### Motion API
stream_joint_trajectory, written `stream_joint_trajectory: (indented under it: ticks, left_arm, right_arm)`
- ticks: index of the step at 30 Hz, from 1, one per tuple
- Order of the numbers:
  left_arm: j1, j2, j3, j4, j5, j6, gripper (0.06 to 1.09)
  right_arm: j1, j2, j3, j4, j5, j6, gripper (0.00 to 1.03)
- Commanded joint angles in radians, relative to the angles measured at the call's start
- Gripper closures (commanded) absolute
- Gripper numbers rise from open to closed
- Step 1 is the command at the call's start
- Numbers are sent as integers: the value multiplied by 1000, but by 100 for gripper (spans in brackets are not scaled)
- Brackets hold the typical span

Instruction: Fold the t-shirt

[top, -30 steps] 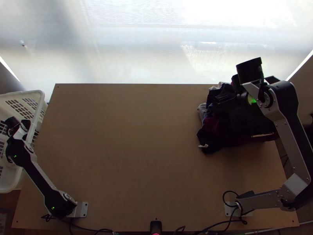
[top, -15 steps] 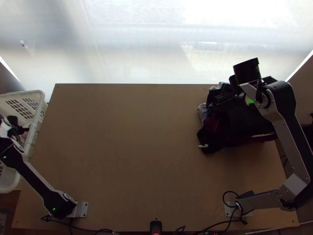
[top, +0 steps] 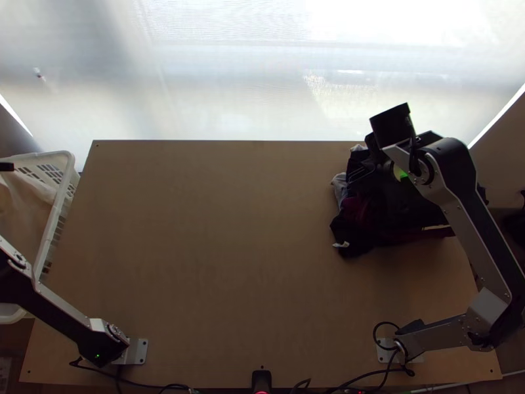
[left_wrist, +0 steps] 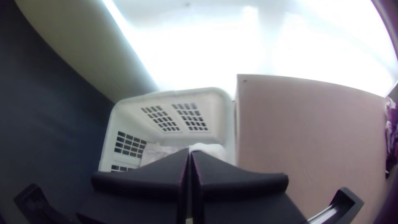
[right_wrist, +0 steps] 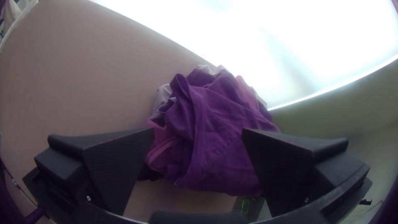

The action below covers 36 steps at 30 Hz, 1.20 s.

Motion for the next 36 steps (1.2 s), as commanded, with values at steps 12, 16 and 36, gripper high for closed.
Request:
stream_joint_trajectory:
  ticks: [12,16,36]
  left_arm:
    - [-808,-589,-37,-325,12,-265,105]
    - [-1152,-604,-44,-329,-81,-377,105]
    - [-1973,-256,37,-81,-111,-547,105]
  right_arm:
    - [-51,-206,-442,51,-53,26,5]
    - [-69,-295,-591,81,-72,23,5]
    - [-229,-553,-950,117,-145,32,5]
